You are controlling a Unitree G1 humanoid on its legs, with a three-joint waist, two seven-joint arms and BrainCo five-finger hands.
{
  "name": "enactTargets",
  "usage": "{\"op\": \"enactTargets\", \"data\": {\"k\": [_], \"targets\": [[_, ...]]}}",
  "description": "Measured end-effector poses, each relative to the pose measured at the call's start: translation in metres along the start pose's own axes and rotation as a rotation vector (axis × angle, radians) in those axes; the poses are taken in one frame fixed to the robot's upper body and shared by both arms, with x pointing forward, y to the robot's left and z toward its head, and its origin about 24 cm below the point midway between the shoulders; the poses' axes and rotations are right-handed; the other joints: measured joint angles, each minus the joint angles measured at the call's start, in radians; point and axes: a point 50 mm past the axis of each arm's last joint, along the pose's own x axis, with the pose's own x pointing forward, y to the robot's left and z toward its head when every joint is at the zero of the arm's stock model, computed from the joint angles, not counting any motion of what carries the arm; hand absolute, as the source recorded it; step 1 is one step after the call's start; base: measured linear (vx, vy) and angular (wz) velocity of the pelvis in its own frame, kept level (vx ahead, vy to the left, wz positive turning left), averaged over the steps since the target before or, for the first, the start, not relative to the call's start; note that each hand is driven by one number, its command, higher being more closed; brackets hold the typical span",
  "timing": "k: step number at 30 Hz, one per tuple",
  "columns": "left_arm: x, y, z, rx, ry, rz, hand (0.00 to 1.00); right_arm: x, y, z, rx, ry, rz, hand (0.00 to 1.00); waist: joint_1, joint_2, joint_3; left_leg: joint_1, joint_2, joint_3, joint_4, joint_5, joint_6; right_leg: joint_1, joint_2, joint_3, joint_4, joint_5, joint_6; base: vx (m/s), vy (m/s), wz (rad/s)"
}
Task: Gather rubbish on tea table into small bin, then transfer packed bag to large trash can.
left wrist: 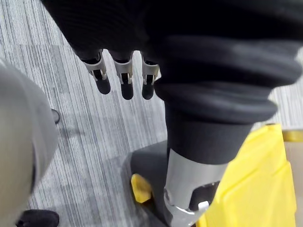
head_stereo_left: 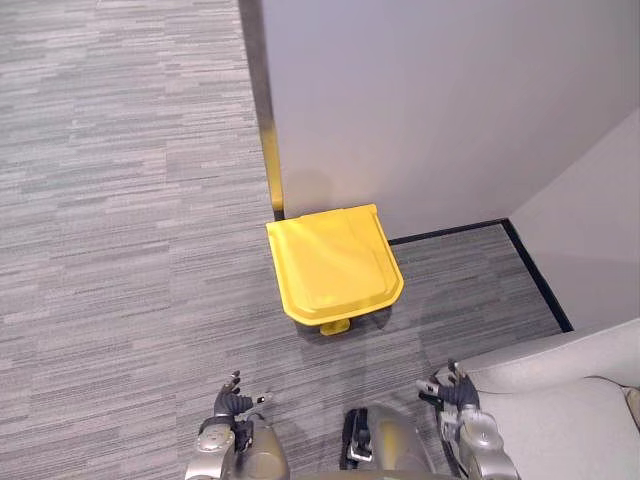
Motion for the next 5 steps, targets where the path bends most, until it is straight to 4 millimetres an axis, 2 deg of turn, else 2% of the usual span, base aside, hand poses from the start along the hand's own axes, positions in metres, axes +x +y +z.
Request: {"op": "enactTargets", "data": {"k": [3,5], "targets": [[0.000,-0.003,-0.006,-0.008,0.025,-0.005,0.00,-0.001,-0.003,-0.018,-0.006,0.083,-0.006,0.00,0.000,0.032,-0.023,0.050,-0.001,-0.004,-0.111,0.058,0.006,0.037,0.026,-0.006,-0.084,0.041,-0.008,-0.03,-0.038,-0.04],[0.000,-0.003,-0.009,-0.008,0.044,-0.004,0.00,-0.001,-0.005,-0.021,0.000,0.096,-0.016,0.00,-0.001,0.043,-0.032,0.067,-0.003,-0.005,-0.153,0.085,0.010,0.048,0.032,-0.012,-0.122,0.064,-0.008,-0.03,-0.011,0.04]]}}
